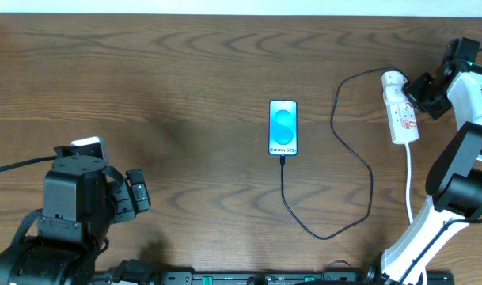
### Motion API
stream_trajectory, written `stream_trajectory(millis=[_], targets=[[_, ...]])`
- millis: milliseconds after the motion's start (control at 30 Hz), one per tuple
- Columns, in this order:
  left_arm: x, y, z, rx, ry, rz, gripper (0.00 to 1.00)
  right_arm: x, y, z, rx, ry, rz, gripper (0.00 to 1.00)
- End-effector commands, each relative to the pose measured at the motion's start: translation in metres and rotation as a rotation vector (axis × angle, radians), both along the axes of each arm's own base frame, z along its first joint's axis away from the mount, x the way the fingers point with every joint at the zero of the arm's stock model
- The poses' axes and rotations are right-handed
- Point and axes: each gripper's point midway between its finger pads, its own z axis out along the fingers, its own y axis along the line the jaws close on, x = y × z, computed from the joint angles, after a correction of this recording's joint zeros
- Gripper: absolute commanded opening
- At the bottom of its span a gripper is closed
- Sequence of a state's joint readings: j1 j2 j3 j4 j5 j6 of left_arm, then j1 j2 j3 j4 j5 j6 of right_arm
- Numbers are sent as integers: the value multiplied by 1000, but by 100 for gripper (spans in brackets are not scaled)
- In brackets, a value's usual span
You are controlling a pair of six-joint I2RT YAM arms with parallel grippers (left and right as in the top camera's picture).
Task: Plug charger to phone and switch on socket
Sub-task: 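Move the right gripper to the power strip and press its switch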
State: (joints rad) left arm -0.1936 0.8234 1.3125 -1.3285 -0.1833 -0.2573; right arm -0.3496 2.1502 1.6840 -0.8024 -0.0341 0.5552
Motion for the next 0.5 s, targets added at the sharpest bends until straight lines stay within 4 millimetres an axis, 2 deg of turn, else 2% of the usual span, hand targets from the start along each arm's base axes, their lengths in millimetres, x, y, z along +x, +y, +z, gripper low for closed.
stream_trajectory(millis=[0, 233, 467], targets=[[-1, 2, 0, 16, 2, -2, 98, 6, -2, 2, 0, -16, 3, 1], [-1, 2, 0, 16, 2, -2, 98, 14, 13, -14, 20, -12, 36, 1], [-1, 2, 0, 16, 2, -2, 98, 19, 44, -32, 24, 29, 100, 1]])
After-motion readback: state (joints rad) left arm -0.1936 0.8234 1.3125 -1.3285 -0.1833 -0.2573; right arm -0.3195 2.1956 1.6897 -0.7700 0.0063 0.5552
